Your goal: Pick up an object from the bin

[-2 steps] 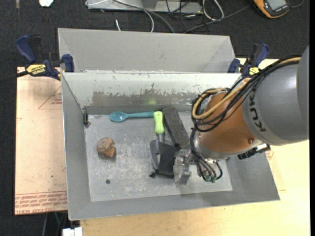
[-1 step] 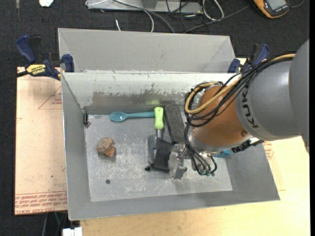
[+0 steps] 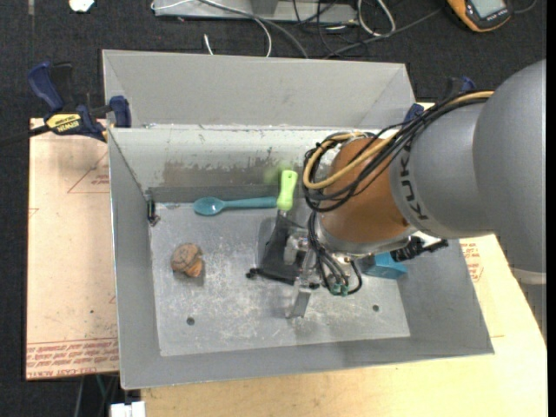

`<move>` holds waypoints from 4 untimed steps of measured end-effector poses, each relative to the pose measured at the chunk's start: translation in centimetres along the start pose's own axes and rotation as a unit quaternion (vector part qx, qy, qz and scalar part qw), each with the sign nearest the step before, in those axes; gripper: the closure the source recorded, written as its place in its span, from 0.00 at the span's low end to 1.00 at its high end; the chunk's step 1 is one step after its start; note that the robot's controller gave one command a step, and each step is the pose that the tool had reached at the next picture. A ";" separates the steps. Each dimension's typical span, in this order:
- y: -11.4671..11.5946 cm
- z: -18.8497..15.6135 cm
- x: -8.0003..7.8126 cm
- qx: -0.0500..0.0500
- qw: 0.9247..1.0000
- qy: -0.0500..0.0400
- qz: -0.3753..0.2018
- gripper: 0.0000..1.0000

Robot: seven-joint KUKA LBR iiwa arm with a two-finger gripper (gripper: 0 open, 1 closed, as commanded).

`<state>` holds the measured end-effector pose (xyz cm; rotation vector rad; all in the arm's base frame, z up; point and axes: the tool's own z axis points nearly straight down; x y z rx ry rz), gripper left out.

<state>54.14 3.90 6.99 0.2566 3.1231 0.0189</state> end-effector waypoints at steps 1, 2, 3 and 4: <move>0.0 -0.1 0.0 0.000 1.000 0.000 0.001 1.00; 0.0 -0.1 0.0 0.000 1.000 0.000 0.001 1.00; 1.7 -6.8 1.1 0.000 1.000 0.002 0.005 1.00; 1.1 -6.0 -1.0 -0.001 0.993 -0.003 -0.118 1.00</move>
Offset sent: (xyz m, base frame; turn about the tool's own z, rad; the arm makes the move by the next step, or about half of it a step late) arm 0.0000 0.0000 0.0000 0.0000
